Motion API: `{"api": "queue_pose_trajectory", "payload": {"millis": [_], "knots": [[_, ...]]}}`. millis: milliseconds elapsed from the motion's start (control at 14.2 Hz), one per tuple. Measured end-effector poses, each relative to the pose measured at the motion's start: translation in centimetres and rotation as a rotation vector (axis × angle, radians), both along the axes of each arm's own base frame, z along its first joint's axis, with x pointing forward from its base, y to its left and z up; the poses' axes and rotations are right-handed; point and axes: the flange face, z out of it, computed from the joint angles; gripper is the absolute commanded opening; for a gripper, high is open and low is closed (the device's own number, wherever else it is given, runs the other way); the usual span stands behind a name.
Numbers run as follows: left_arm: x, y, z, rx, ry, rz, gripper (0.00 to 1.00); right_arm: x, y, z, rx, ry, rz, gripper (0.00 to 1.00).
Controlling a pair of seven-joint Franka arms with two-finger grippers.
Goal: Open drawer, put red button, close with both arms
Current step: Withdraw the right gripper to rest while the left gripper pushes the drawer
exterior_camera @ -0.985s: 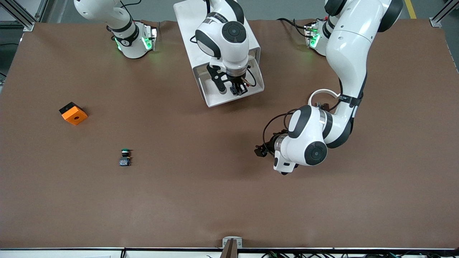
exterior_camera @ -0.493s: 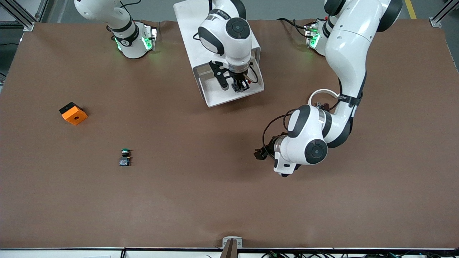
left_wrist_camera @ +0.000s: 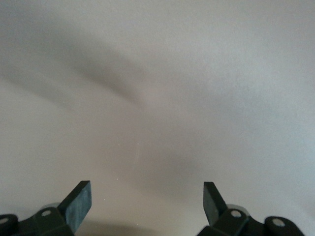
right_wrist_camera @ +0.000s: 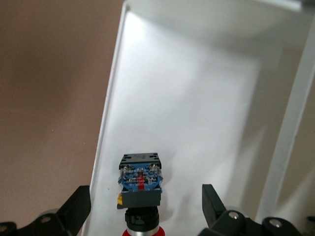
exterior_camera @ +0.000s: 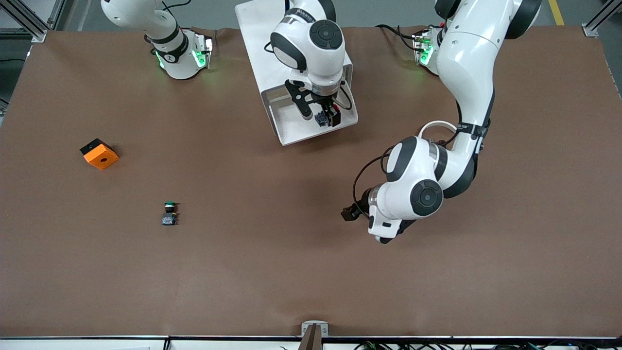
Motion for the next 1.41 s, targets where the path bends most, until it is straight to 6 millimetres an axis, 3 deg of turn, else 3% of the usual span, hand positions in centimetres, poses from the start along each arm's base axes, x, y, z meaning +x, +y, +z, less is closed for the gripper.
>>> {"api": "queue_pose_trajectory", "payload": {"millis": [211,493,774,985,1196,1408], "knots": [[-1.4,-2.2,-0.2,0.064,-0.035,-0.078,1.0,3.9,-2.3,4.2,-0.012,0.029,0.172,1.0],[-3.4,-5.2,-0.2,0.079,-0.044,-0.135,1.0,11.3,-10.0,10.8,-0.01,0.097,0.399,1.0],[-5.3,-7.9,-0.3,0.075,-0.042,-0.18,1.0,17.0,-20.5,16.1,0.045,0.112,0.596,1.0],[-7.2,-10.2,-0.3,0.077,-0.04,-0.221,1.0,20.4,-29.4,18.5,0.078,0.104,0.723,1.0],[-8.3,-11.0,0.3,0.092,-0.041,-0.25,1.0,22.7,-37.8,19.3,0.083,0.121,0.848,1.0],[-10.2,-11.6,0.8,0.111,-0.018,-0.283,1.0,24.2,-44.9,19.3,0.099,0.139,0.954,1.0]]}}
